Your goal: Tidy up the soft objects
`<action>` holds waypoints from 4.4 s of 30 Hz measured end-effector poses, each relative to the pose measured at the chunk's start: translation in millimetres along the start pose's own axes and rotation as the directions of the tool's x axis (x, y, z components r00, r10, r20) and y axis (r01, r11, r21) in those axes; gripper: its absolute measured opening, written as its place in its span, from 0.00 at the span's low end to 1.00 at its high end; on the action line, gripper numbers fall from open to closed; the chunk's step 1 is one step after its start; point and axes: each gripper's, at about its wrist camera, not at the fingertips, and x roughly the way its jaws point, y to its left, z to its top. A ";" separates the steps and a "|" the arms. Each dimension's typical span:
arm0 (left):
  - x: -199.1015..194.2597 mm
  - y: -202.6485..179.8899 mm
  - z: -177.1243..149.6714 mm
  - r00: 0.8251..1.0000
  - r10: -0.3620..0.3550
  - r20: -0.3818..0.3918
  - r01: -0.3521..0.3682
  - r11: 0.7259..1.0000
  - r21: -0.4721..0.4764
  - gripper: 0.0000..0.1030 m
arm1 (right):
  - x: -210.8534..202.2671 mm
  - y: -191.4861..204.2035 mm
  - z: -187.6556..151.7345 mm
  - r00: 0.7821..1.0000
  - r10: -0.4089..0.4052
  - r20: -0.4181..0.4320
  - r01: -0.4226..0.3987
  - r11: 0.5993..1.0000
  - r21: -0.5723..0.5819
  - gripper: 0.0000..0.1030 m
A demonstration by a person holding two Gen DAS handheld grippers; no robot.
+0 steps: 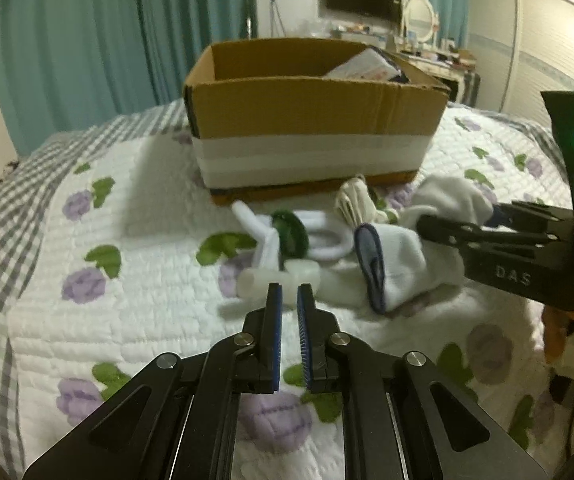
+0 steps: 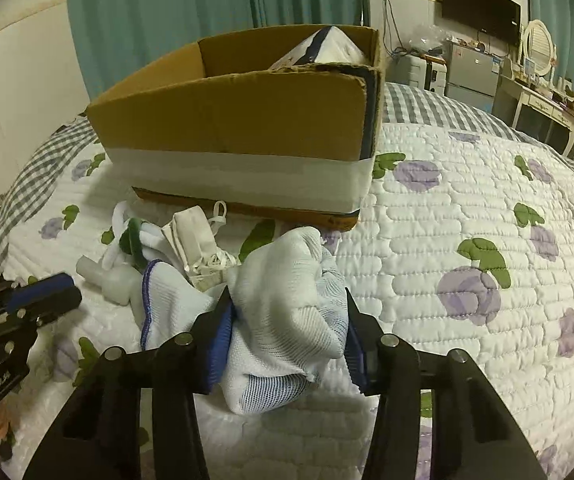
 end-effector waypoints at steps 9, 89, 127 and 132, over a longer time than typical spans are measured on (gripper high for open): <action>-14.0 -10.3 0.5 0.995 0.001 0.098 -0.006 0.999 0.051 0.07 | -2.8 -1.5 -1.2 1.000 -0.005 0.004 0.005 1.000 0.010 0.46; -55.7 12.4 83.6 0.970 -0.013 0.243 0.012 1.000 0.005 0.51 | -65.7 34.9 172.7 0.963 -0.023 0.268 0.038 0.998 -0.053 0.49; -181.2 31.6 56.8 0.944 0.023 0.329 -0.007 0.999 -0.048 0.54 | -205.6 73.4 52.8 0.955 -0.084 0.285 0.115 0.989 -0.094 0.95; -142.4 32.1 42.6 0.966 0.024 0.257 -0.010 0.998 -0.056 0.54 | -168.8 64.8 31.6 0.970 -0.048 0.237 0.065 0.996 -0.067 0.95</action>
